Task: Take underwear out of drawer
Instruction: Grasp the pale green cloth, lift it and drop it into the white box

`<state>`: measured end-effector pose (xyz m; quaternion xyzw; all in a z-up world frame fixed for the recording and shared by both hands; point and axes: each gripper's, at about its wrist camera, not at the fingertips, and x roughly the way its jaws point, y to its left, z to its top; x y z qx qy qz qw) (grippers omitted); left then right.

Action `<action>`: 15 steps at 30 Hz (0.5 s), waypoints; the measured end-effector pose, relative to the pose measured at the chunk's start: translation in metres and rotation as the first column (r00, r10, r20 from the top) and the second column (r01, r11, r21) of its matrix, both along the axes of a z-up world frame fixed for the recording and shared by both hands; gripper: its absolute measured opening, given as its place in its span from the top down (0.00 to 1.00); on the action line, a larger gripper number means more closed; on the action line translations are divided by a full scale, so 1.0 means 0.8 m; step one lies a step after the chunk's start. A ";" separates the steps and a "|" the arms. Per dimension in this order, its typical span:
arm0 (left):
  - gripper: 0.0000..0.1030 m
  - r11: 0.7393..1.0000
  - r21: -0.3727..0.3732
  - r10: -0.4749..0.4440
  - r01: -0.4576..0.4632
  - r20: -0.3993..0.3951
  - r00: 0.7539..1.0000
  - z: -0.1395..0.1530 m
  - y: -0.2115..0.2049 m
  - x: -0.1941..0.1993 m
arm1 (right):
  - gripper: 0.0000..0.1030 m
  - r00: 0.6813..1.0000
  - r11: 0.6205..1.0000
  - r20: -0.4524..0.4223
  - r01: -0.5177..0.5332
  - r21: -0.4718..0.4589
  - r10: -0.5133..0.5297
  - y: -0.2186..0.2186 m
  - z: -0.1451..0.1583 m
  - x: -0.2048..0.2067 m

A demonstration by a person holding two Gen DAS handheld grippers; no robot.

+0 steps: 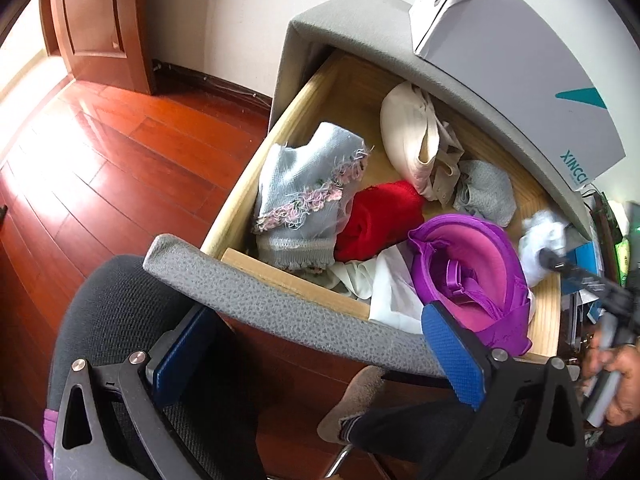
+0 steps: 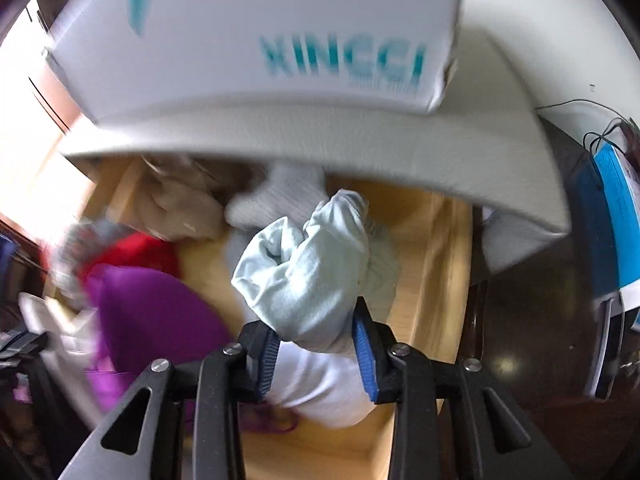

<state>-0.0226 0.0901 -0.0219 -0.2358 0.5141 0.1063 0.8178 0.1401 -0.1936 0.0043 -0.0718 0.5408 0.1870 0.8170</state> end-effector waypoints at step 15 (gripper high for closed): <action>0.00 0.998 0.065 -0.012 0.009 0.039 0.999 0.014 -0.010 -0.005 | 0.67 0.955 0.954 0.281 -0.165 0.251 0.091 0.039 0.276 -0.012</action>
